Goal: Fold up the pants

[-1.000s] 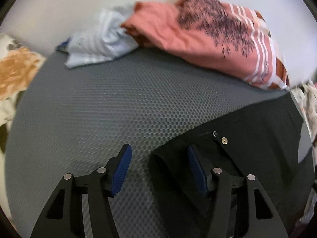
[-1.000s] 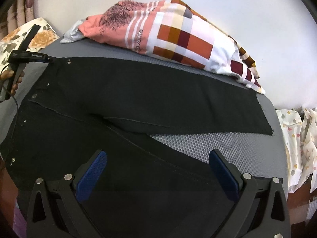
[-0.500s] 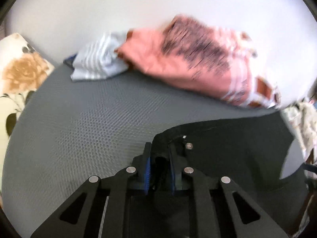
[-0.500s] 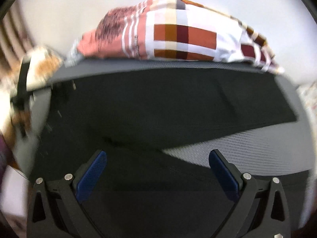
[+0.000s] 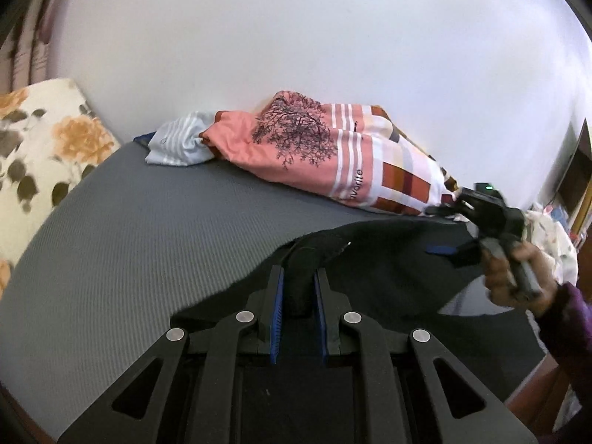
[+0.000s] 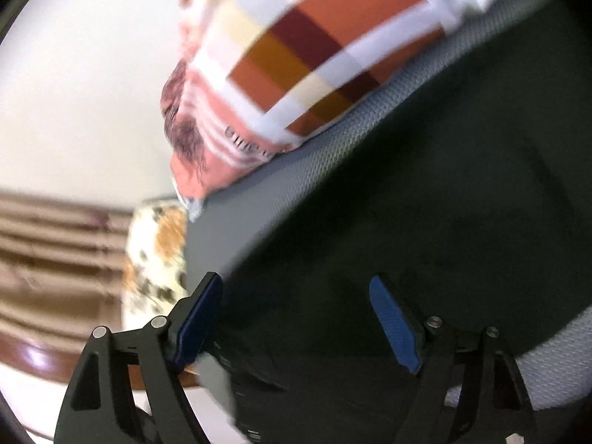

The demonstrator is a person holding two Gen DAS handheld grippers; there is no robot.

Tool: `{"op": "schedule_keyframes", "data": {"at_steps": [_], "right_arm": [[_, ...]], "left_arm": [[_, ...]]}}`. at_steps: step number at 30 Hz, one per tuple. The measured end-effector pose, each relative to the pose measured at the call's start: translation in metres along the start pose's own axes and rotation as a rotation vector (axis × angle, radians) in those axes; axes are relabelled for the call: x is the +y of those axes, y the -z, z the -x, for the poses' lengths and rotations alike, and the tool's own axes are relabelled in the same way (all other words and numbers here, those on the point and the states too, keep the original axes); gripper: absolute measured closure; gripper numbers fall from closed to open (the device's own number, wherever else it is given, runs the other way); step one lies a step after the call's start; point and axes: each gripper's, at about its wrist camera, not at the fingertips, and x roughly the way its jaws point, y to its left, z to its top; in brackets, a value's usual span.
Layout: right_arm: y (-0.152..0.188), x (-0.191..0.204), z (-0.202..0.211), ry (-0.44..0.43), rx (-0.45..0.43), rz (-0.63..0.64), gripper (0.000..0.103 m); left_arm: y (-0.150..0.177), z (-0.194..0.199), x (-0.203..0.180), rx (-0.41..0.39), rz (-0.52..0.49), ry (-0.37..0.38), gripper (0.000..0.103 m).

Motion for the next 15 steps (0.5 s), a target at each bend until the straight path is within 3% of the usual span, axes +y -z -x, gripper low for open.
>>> {"op": "schedule_keyframes", "data": {"at_steps": [2,4,6,9,15], "right_arm": [[-0.008,-0.008,-0.005,0.000,-0.009,-0.053,0.023],[-0.015,-0.014,-0.011,0.012,-0.015,-0.085,0.033],[-0.018,-0.019,-0.018,0.033,0.004,-0.094,0.096],[-0.008,-0.024,-0.017,0.039,-0.004,-0.096,0.096],[0.070,0.007,0.032,0.086,-0.111,0.106,0.096]], "left_arm": [[0.007,0.006,-0.002,0.008,0.026,0.002,0.087],[0.013,0.010,-0.004,0.020,0.050,0.006,0.087],[0.018,0.011,-0.005,0.031,0.059,0.006,0.087],[0.021,0.011,-0.003,0.051,0.079,-0.008,0.087],[0.036,0.036,0.005,0.076,0.097,-0.049,0.087]]}}
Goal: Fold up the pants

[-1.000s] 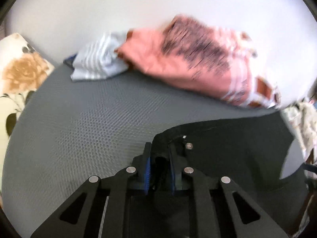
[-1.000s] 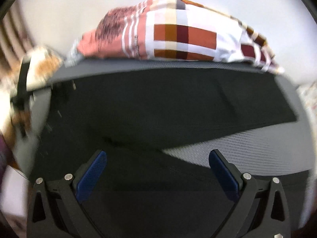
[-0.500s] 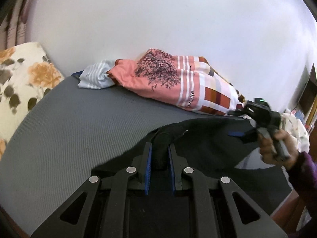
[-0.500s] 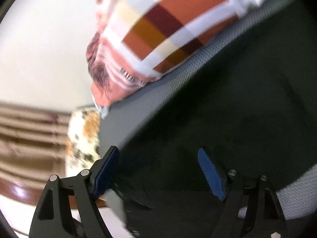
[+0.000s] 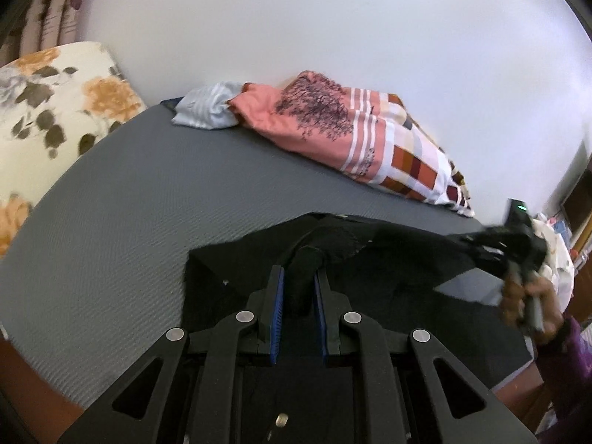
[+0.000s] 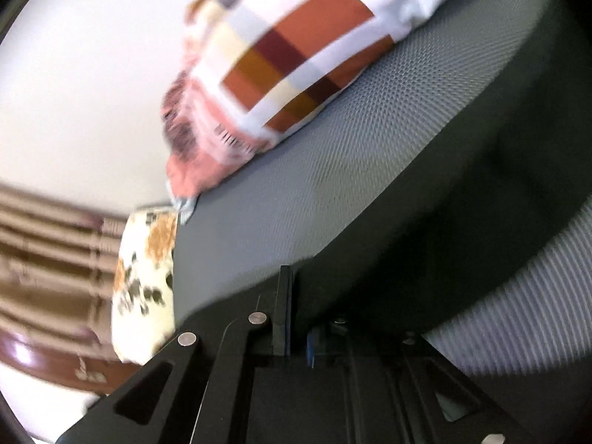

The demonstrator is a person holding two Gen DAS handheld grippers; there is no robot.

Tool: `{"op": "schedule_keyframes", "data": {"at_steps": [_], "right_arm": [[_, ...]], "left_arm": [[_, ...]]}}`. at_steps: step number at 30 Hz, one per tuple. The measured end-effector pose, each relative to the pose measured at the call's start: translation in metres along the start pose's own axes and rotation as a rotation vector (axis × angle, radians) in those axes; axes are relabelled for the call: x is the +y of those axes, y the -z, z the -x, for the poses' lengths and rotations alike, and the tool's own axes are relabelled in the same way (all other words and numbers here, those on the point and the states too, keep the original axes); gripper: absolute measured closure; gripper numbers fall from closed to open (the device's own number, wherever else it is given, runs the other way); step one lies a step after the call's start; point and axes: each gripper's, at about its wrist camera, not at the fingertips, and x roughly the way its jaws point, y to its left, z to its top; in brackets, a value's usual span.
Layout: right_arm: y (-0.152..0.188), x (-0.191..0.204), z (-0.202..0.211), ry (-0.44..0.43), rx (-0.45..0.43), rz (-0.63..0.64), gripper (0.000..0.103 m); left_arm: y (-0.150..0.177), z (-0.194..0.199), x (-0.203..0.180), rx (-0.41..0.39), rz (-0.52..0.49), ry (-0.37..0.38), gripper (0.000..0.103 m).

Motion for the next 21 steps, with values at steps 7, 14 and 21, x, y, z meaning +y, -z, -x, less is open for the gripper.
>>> {"op": "schedule_keyframes", "data": {"at_steps": [7,14,21], "right_arm": [[0.094,-0.010,0.043,0.040,0.030,0.067,0.096],[0.155,-0.043,0.050,0.086,0.106,0.054,0.096],[0.175,-0.049,0.040,0.125,0.140,0.073,0.096]], "left_arm": [[0.042,0.019,0.013,0.043,0.002,-0.067,0.087],[0.083,0.019,0.027,0.101,-0.003,-0.120,0.087],[0.103,0.007,0.042,0.152,-0.023,-0.181,0.083]]}}
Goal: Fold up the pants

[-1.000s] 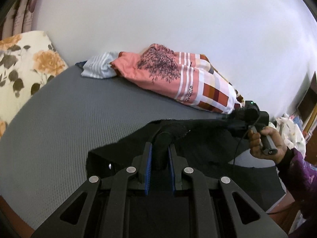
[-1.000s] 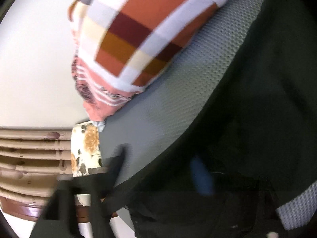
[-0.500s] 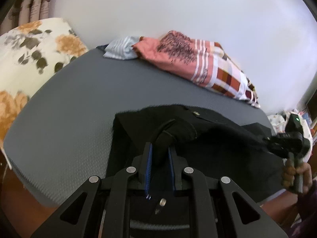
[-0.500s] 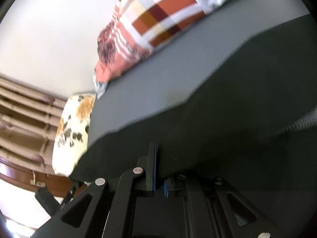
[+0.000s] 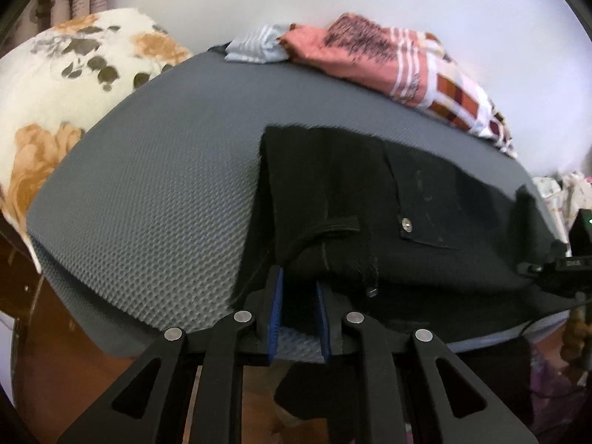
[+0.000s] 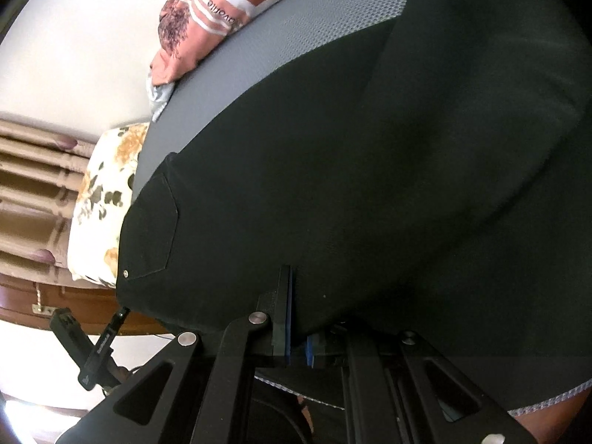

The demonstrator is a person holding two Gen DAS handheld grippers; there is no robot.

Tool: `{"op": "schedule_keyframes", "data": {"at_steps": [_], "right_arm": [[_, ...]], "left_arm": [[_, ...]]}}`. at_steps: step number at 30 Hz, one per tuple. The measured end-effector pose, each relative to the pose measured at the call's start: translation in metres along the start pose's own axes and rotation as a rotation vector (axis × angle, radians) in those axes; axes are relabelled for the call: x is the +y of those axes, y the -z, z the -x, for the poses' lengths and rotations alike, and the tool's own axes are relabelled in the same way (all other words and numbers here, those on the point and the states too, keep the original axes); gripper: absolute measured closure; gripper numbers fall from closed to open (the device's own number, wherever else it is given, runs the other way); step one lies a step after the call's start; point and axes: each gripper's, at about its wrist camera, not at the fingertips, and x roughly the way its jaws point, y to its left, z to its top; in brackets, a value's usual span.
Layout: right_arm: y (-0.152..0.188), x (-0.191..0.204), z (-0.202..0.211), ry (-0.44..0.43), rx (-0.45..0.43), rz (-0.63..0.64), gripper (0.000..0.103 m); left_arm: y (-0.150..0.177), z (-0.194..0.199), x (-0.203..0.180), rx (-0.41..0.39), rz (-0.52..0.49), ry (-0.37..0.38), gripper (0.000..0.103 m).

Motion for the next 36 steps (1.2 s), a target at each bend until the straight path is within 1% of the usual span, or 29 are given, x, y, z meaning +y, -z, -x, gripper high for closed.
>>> {"op": "schedule_keyframes", "data": {"at_steps": [1,3,5,8,10,11,13,14,15,16,17,19,20,21,23,25,26,28,30,32,33,34,36], "right_arm": [[0.001,0.002,-0.001,0.007,0.000,0.012,0.096],[0.003,0.003,-0.004,0.019,0.005,0.017,0.096],[0.004,0.002,-0.005,0.018,0.011,0.005,0.096],[0.005,0.003,-0.004,0.018,0.011,0.004,0.096],[0.005,0.002,-0.005,0.019,0.012,0.008,0.096],[0.006,0.001,-0.004,0.018,0.015,0.007,0.096],[0.008,0.001,-0.003,0.013,0.023,0.003,0.096],[0.010,0.000,-0.003,0.010,0.028,0.000,0.096],[0.013,0.000,-0.002,0.009,0.031,-0.001,0.096],[0.014,0.001,-0.002,0.005,0.035,-0.002,0.096],[0.016,0.001,-0.001,0.003,0.039,0.000,0.096],[0.021,0.001,-0.001,-0.001,0.048,0.000,0.096],[0.022,0.000,-0.001,0.000,0.049,0.003,0.096],[0.022,-0.001,-0.002,-0.004,0.047,0.007,0.097],[0.021,-0.003,-0.003,-0.020,0.043,-0.004,0.097],[0.021,-0.003,-0.003,-0.035,0.047,0.001,0.095],[0.021,-0.003,-0.003,-0.041,0.048,0.000,0.094],[0.020,-0.006,-0.001,-0.065,0.050,-0.010,0.093],[0.018,-0.007,0.003,-0.052,0.028,0.002,0.090],[0.013,-0.013,0.009,-0.065,0.007,-0.004,0.087],[0.010,-0.017,0.012,-0.088,-0.006,-0.024,0.085],[0.004,-0.025,0.019,-0.123,-0.035,-0.054,0.084],[-0.008,-0.040,0.031,-0.176,-0.095,-0.101,0.078]], "left_arm": [[0.001,-0.002,0.003,0.007,0.007,-0.005,0.081],[0.003,-0.004,0.009,0.012,0.022,-0.029,0.081],[0.004,0.000,0.019,0.006,0.051,-0.062,0.067],[0.005,0.015,0.033,-0.031,0.094,-0.106,0.063],[0.003,0.032,0.040,-0.083,0.109,-0.154,0.063],[0.001,0.040,0.041,-0.110,0.113,-0.165,0.063],[-0.006,0.058,0.034,-0.161,0.098,-0.161,0.062],[-0.010,0.064,0.028,-0.176,0.083,-0.161,0.061],[-0.015,0.070,0.017,-0.196,0.053,-0.151,0.058],[-0.018,0.072,0.008,-0.200,0.030,-0.137,0.049],[-0.021,0.072,-0.001,-0.200,0.008,-0.118,0.043],[-0.023,0.066,-0.029,-0.190,-0.054,-0.057,0.041],[-0.024,0.061,-0.038,-0.181,-0.074,-0.040,0.041],[-0.024,0.051,-0.055,-0.164,-0.113,-0.007,0.041],[-0.024,0.033,-0.076,-0.129,-0.152,0.035,0.040],[-0.018,0.006,-0.099,-0.068,-0.200,0.088,0.041],[-0.015,-0.005,-0.107,-0.038,-0.210,0.103,0.040],[-0.005,-0.028,-0.115,0.026,-0.210,0.166,0.041],[0.003,-0.043,-0.120,0.063,-0.215,0.173,0.041],[0.008,-0.044,-0.125,0.041,-0.229,0.161,0.041],[0.010,-0.043,-0.128,0.031,-0.251,0.149,0.041],[0.010,-0.043,-0.130,0.030,-0.264,0.142,0.041],[0.011,-0.046,-0.134,0.027,-0.275,0.134,0.041]]}}
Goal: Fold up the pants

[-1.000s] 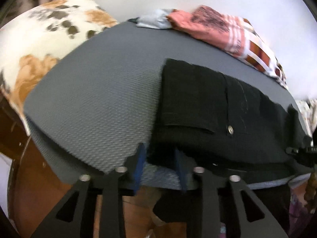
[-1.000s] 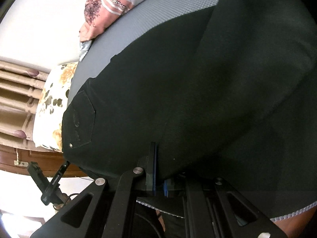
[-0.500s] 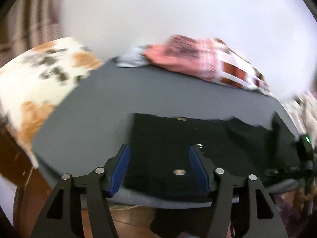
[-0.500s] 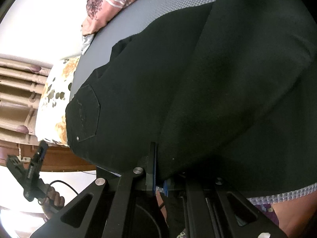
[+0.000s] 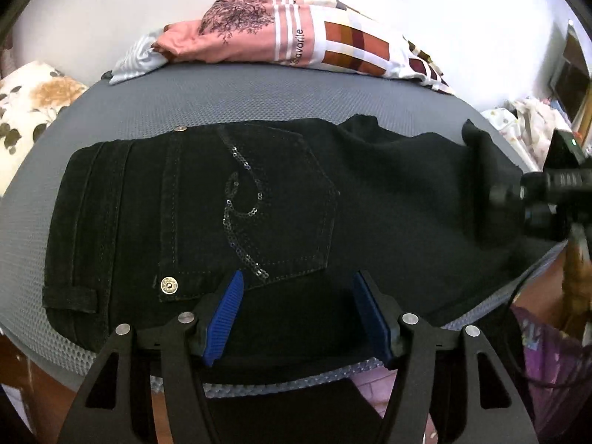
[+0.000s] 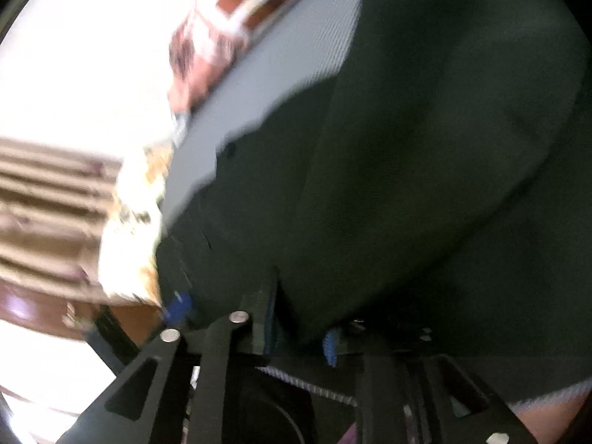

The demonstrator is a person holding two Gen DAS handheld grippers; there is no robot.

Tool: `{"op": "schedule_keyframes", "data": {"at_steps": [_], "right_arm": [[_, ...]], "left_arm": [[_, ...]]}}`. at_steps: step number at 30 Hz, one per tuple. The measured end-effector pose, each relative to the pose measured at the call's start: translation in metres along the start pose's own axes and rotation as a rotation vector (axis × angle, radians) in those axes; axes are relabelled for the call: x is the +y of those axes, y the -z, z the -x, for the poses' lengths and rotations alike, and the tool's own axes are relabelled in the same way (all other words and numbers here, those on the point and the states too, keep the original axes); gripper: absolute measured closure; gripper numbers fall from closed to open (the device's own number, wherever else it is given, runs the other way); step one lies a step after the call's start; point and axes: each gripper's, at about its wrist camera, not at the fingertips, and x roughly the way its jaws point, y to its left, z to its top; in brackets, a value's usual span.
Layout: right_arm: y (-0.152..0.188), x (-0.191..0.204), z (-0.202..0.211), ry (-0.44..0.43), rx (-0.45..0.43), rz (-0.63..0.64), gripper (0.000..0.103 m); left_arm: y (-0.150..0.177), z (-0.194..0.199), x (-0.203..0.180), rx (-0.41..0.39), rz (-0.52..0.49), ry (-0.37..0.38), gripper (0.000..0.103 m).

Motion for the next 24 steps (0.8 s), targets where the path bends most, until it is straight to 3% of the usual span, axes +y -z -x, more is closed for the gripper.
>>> {"op": "schedule_keyframes", "data": {"at_steps": [7,11,13,15,20,24], "right_arm": [[-0.073,-0.055,0.063,-0.052,-0.262,-0.112,0.077],[-0.127,-0.087,0.096,-0.006,-0.349,-0.161,0.078],[-0.148,-0.100,0.111,0.031,-0.388,-0.189,0.092],[-0.158,-0.104,0.124,0.051,-0.407,-0.190,0.097],[-0.128,-0.075,0.169,0.078,-0.480,-0.096,0.099],[-0.059,-0.089,0.210,0.148,-0.505,-0.112,0.099]], "left_arm": [[0.007,0.001,-0.001,-0.003,-0.027,-0.018,0.041],[0.007,0.002,0.000,0.002,-0.023,-0.018,0.040],[0.007,0.002,-0.001,0.001,-0.025,-0.019,0.040],[0.007,0.002,-0.001,0.000,-0.024,-0.019,0.040],[0.005,0.002,0.000,0.002,-0.018,-0.004,0.040],[0.008,0.005,0.004,-0.008,-0.011,0.023,0.040]]}}
